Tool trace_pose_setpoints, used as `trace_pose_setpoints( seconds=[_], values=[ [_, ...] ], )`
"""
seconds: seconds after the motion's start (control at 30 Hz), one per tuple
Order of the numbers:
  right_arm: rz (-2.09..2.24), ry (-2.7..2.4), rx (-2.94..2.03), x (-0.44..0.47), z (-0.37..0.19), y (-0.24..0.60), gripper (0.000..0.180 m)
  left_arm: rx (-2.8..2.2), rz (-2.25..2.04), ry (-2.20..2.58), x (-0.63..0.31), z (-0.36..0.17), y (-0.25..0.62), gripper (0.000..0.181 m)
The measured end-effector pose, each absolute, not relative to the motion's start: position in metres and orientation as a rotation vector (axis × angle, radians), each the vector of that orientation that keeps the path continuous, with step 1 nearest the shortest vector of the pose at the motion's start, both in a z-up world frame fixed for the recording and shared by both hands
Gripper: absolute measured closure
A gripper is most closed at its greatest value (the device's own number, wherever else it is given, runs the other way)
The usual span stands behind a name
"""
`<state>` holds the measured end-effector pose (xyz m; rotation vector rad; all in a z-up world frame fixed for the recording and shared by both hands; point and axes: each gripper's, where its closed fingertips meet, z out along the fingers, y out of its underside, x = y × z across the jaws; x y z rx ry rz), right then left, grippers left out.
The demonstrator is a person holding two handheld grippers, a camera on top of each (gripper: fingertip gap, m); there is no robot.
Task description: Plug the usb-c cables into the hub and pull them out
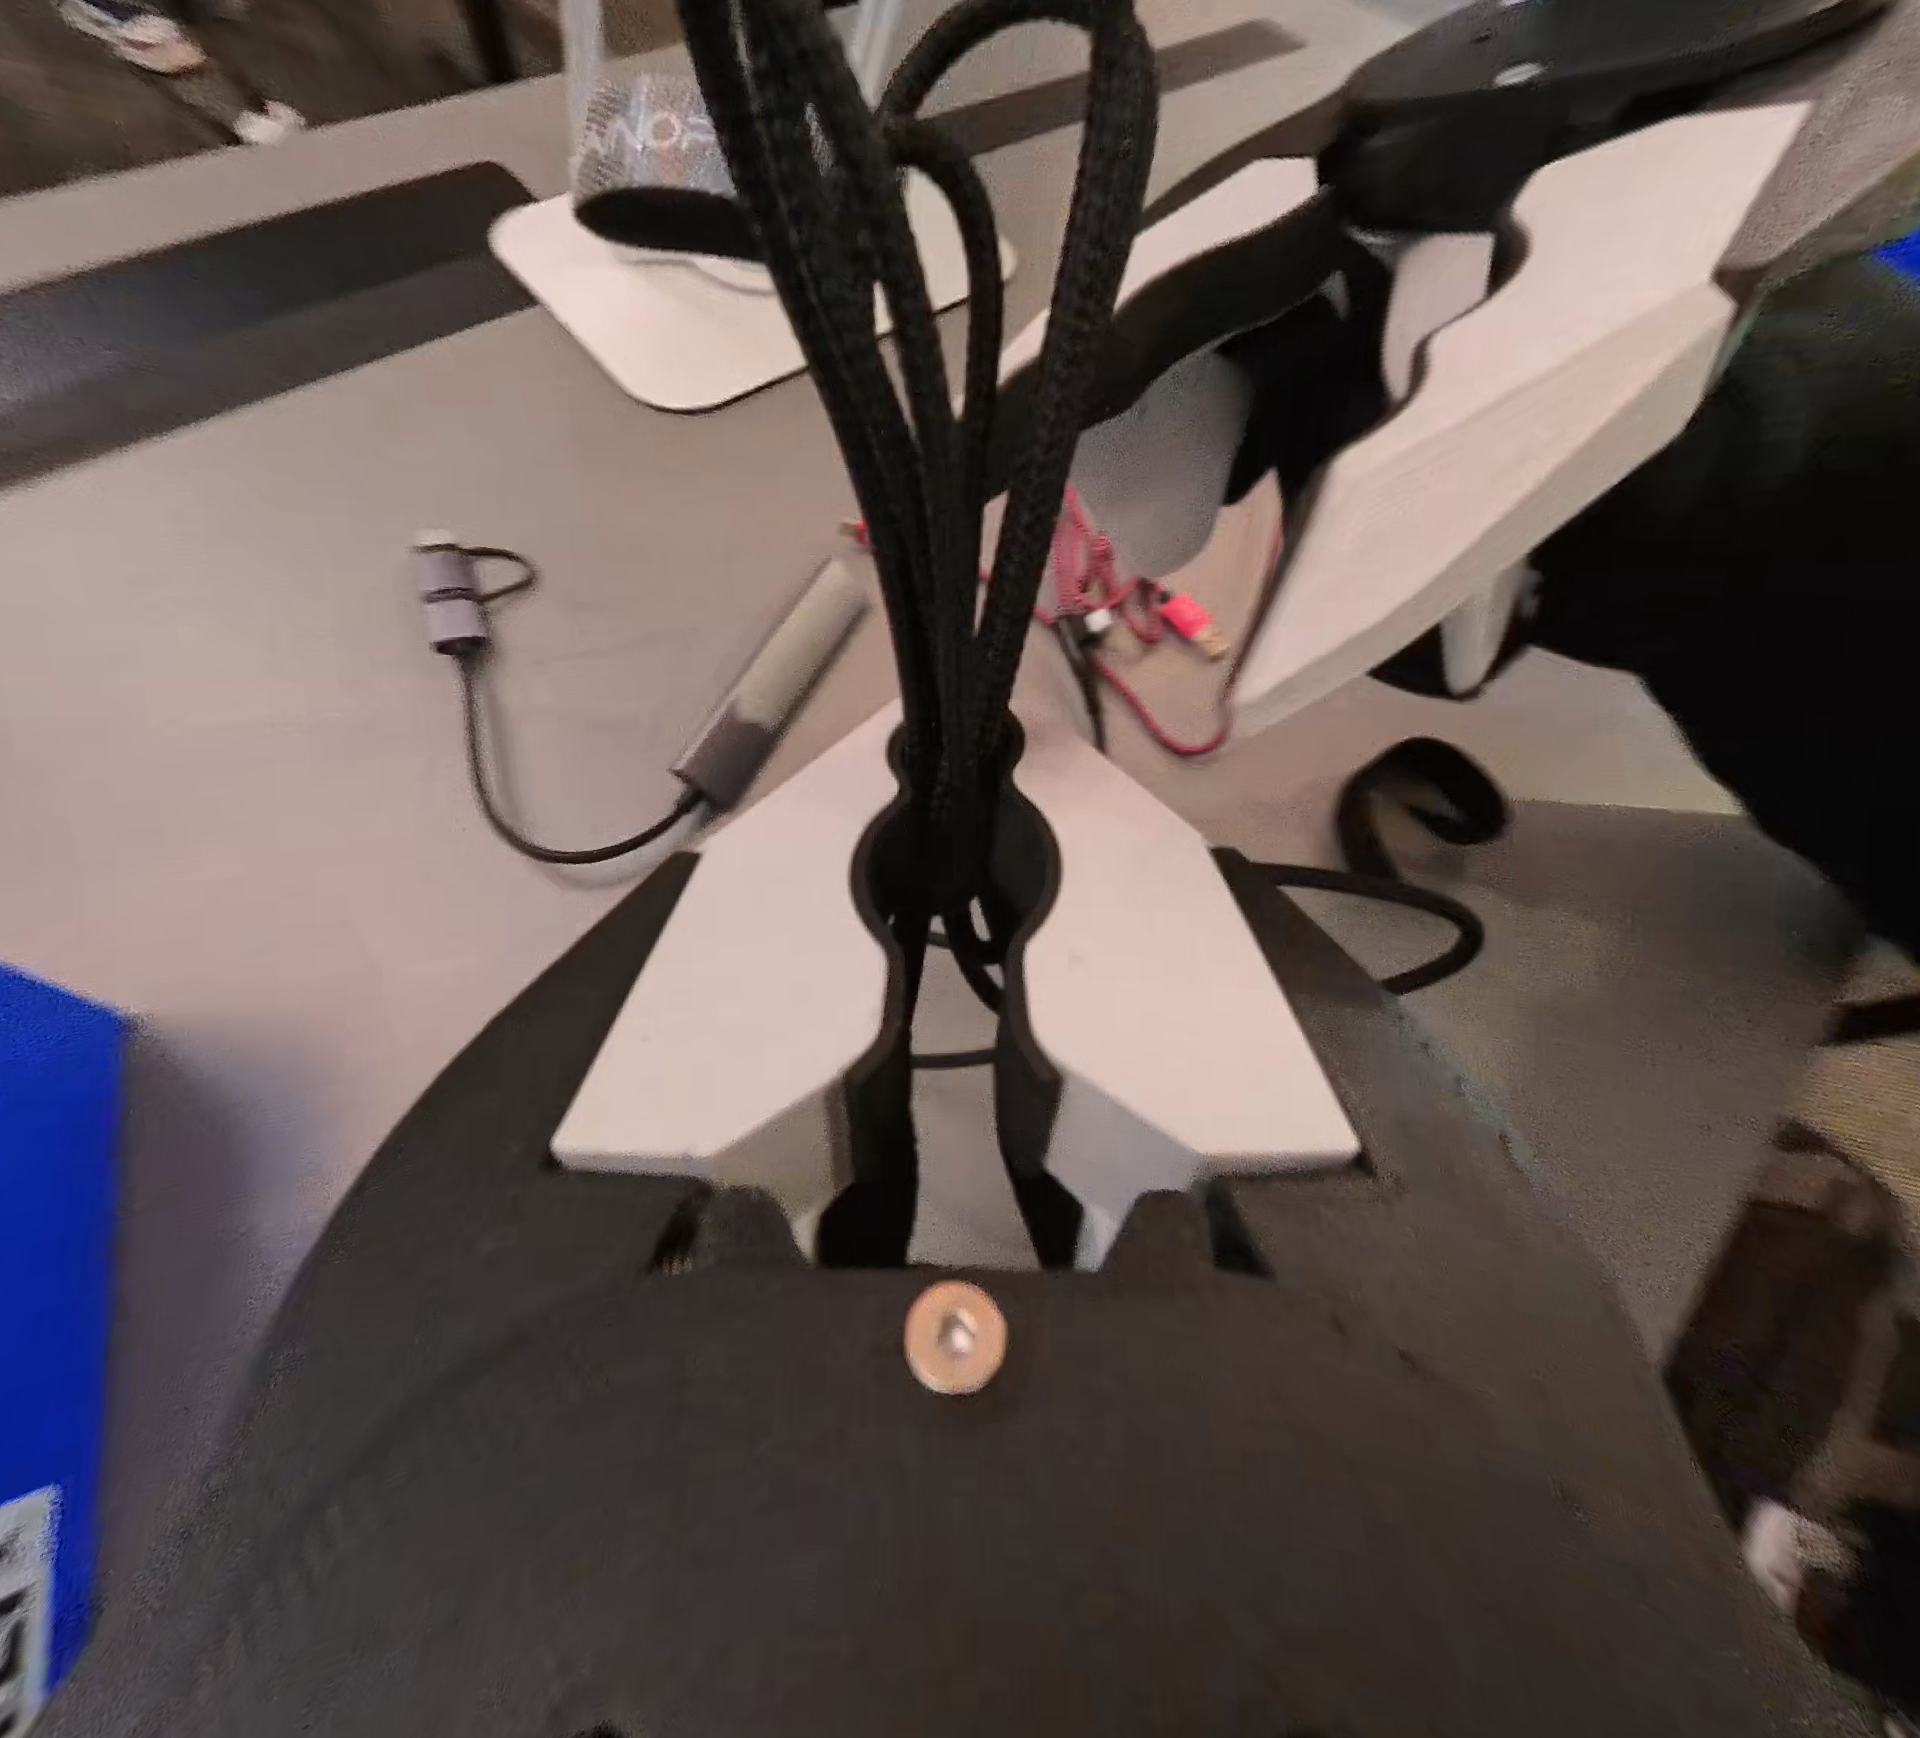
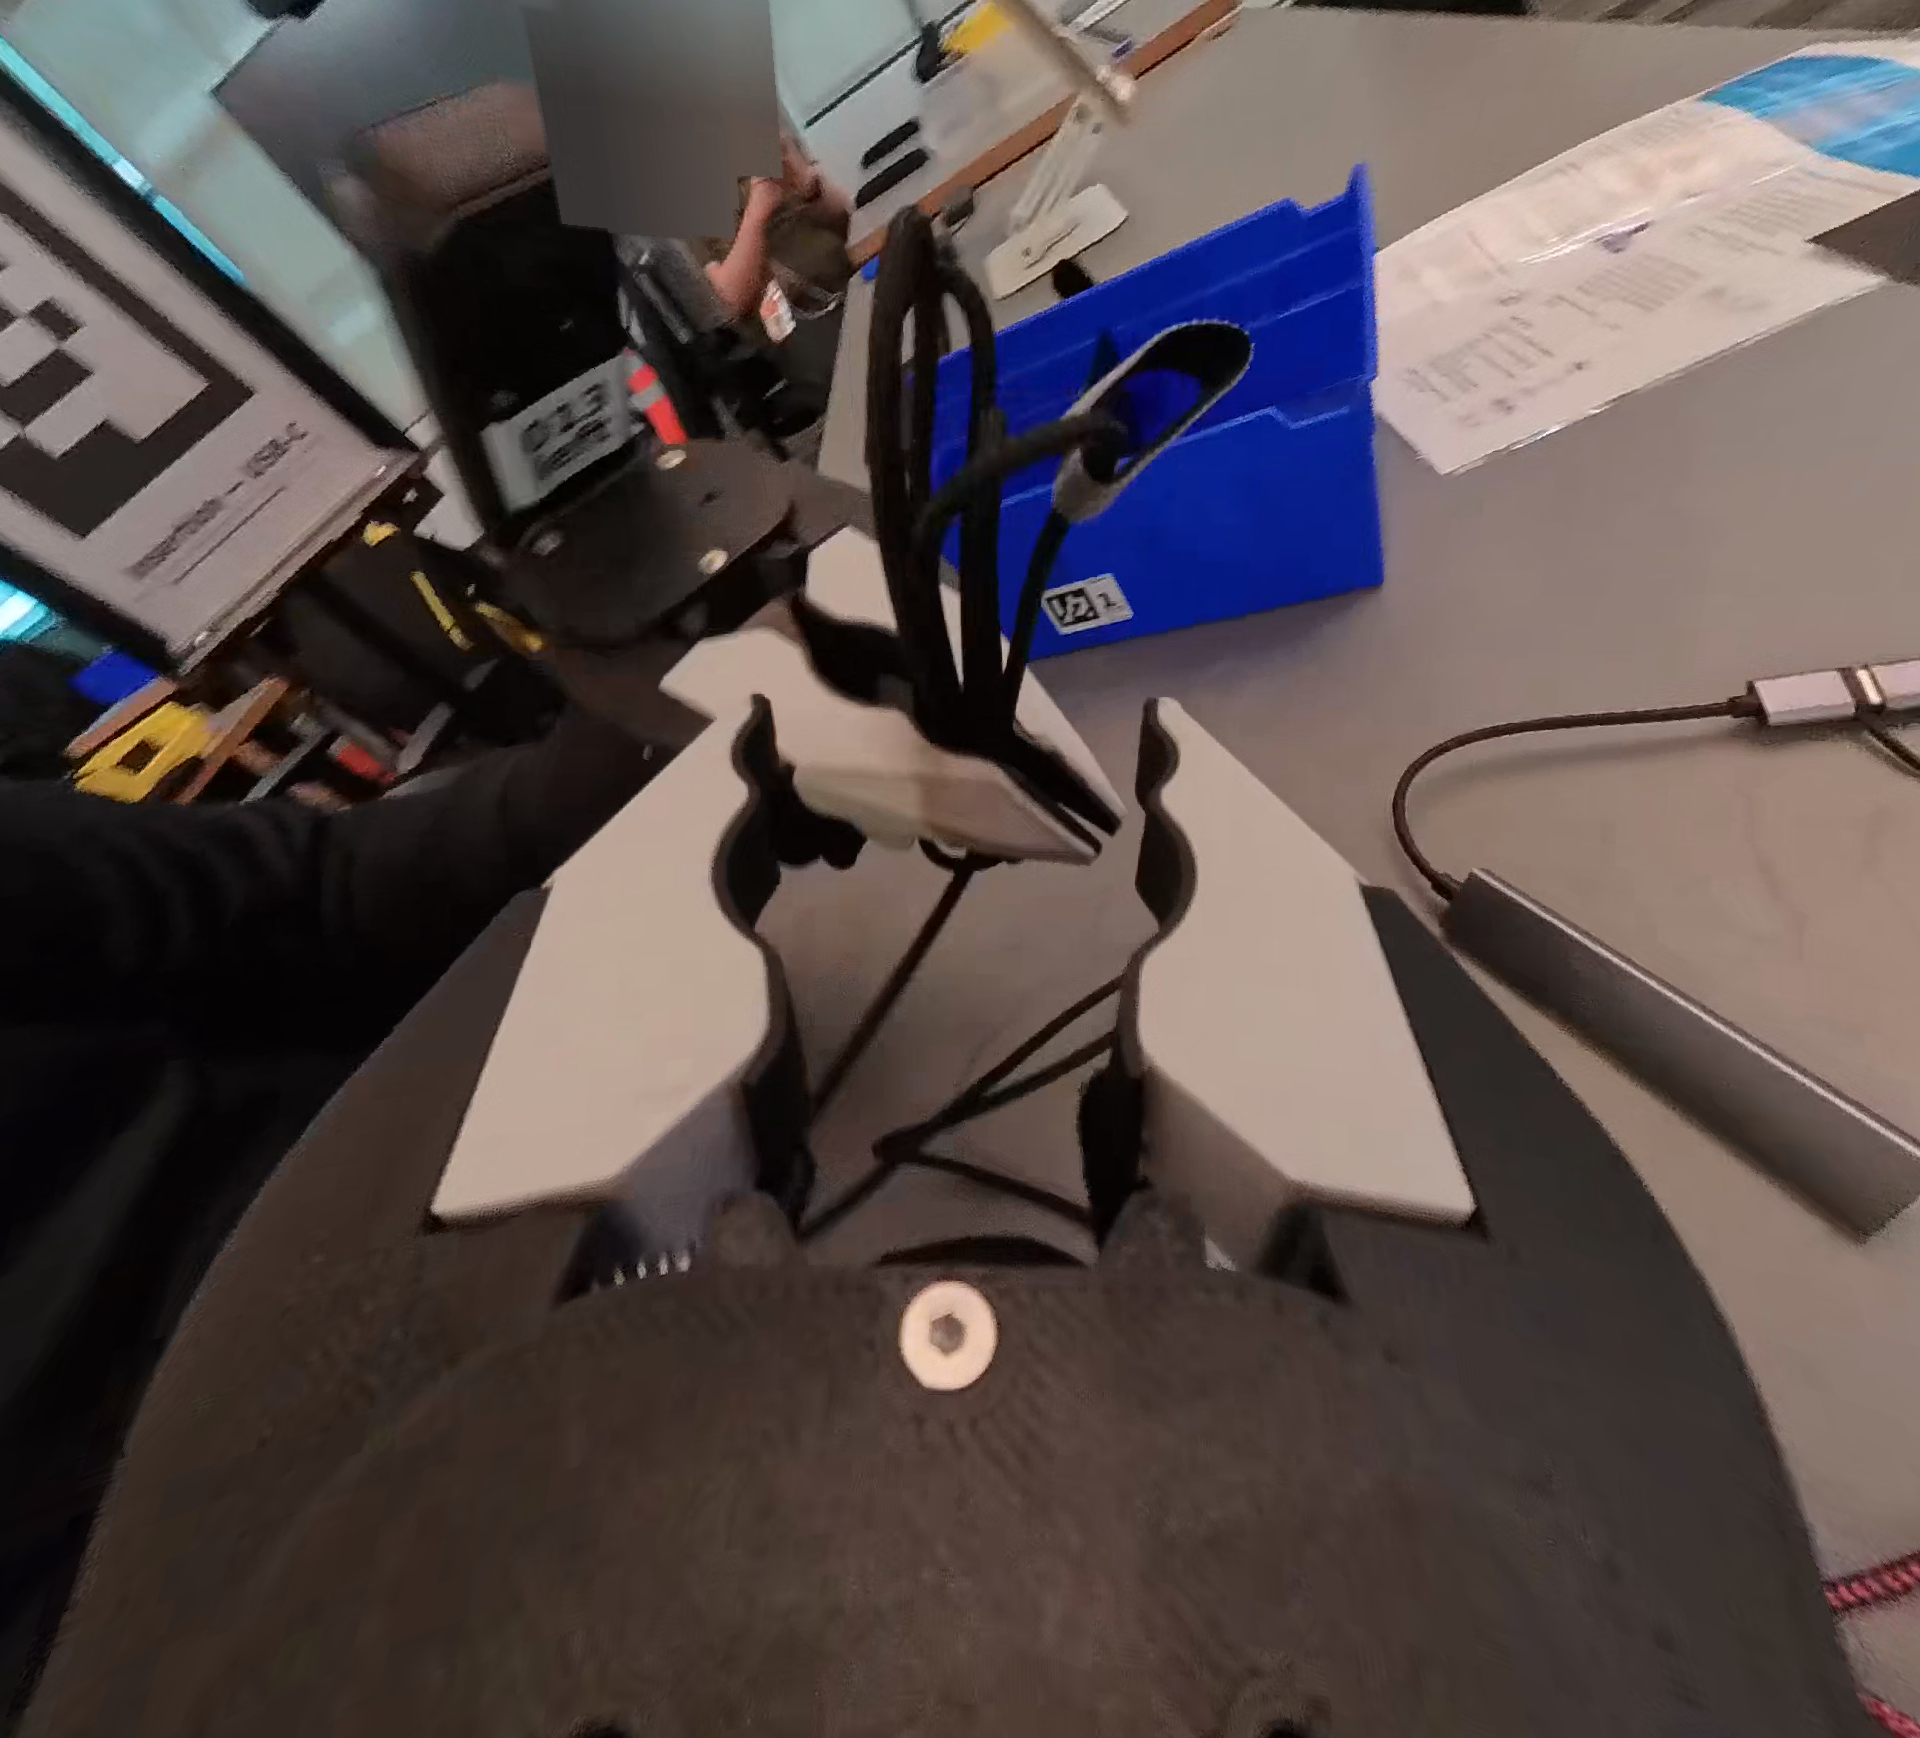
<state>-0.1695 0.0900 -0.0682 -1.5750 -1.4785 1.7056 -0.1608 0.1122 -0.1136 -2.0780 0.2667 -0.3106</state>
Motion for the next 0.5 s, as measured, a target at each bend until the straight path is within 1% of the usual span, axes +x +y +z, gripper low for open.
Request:
trace_pose_setpoints(
  seconds=[0.07, 0.23, 0.37, 0.43, 0.5],
  values=[
    [1.691, -1.418, -1.581, -0.175, -0.067, 0.089, 0.123, -2.1, -0.189, 0.278, -0.159, -0.116, 0.115, 0.175],
    [1.71, -1.39, -1.531, -0.182, -0.068, 0.082, 0.165, -2.108, -0.078, 0.321, -0.151, -0.119, 0.116, 0.177],
    [1.737, -1.421, -1.51, -0.178, -0.067, 0.083, 0.168, -2.086, -0.188, 0.322, -0.144, -0.116, 0.114, 0.174],
    [1.804, -1.426, -1.505, -0.176, -0.064, 0.082, 0.171, -2.063, -0.277, 0.357, -0.137, -0.111, 0.11, 0.166],
    [1.868, -1.429, -1.484, -0.173, -0.06, 0.084, 0.172, -2.054, -0.372, 0.392, -0.134, -0.105, 0.103, 0.149]
  ],
)
